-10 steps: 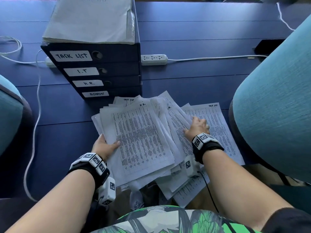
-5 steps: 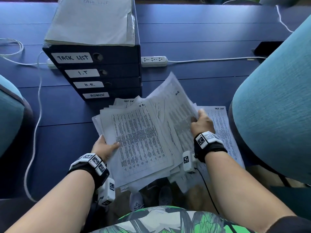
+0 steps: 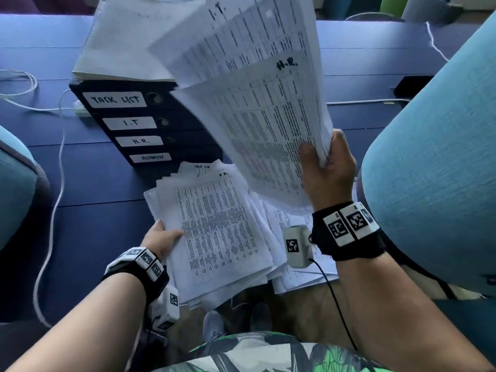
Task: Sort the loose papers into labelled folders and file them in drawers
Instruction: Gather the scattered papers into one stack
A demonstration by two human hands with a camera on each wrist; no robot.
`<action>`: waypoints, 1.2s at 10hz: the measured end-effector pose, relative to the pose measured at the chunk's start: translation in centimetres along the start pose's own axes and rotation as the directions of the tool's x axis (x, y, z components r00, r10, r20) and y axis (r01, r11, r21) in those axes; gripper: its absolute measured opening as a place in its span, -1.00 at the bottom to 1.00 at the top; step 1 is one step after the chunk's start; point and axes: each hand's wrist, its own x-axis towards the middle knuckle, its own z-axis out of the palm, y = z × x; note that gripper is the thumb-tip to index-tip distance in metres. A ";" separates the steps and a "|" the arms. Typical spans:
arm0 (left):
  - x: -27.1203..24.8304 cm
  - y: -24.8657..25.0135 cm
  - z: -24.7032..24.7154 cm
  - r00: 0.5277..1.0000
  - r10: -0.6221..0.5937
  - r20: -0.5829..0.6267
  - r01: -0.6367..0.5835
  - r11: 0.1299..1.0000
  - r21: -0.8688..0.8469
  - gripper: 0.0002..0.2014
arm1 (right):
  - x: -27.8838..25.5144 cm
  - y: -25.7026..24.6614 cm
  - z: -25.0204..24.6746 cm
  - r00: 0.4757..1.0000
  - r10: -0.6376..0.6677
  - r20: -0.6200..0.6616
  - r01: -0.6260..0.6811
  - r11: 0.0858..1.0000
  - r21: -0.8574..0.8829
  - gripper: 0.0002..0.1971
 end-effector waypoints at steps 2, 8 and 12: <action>-0.3 0.4 -0.3 0.997 -0.067 0.034 0.071 0.992 -0.108 -0.75 | -1.6 0.0 2.8 0.958 0.243 0.151 -0.254 0.965 0.063 -0.83; 0.5 -1.0 -1.3 0.996 -0.044 0.072 0.056 0.983 -0.177 -0.49 | -9.6 9.9 6.5 0.579 0.731 0.361 -0.447 0.655 -0.609 -0.50; -4.6 3.4 -1.8 0.946 0.323 -0.013 -0.317 0.920 -0.232 -0.54 | -6.4 9.1 4.0 0.466 0.676 0.571 -0.676 0.688 -0.263 -0.20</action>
